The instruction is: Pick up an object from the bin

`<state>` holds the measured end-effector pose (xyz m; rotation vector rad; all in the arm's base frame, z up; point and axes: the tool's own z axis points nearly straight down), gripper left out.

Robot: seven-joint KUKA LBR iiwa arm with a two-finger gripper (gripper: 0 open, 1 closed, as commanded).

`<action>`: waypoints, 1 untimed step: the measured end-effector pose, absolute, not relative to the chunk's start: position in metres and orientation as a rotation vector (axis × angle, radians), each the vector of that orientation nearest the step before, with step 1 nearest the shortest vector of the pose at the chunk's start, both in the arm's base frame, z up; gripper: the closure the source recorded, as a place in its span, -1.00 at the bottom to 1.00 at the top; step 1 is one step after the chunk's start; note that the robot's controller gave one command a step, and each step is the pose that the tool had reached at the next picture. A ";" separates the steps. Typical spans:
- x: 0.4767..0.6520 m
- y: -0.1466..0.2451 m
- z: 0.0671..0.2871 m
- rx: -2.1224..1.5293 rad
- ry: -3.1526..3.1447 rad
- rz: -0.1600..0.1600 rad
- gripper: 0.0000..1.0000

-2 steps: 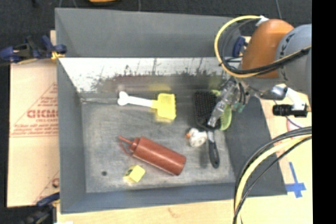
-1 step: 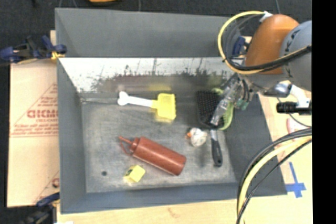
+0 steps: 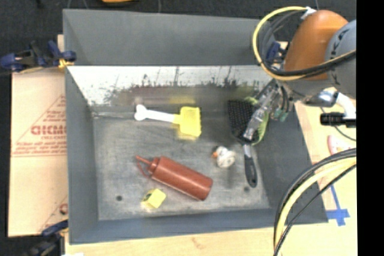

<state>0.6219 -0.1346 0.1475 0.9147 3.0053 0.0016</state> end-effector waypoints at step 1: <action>0.623 -0.135 0.163 0.912 3.003 0.002 1.00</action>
Offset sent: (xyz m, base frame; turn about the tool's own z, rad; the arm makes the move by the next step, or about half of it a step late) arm 0.0001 0.0000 0.0324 0.0000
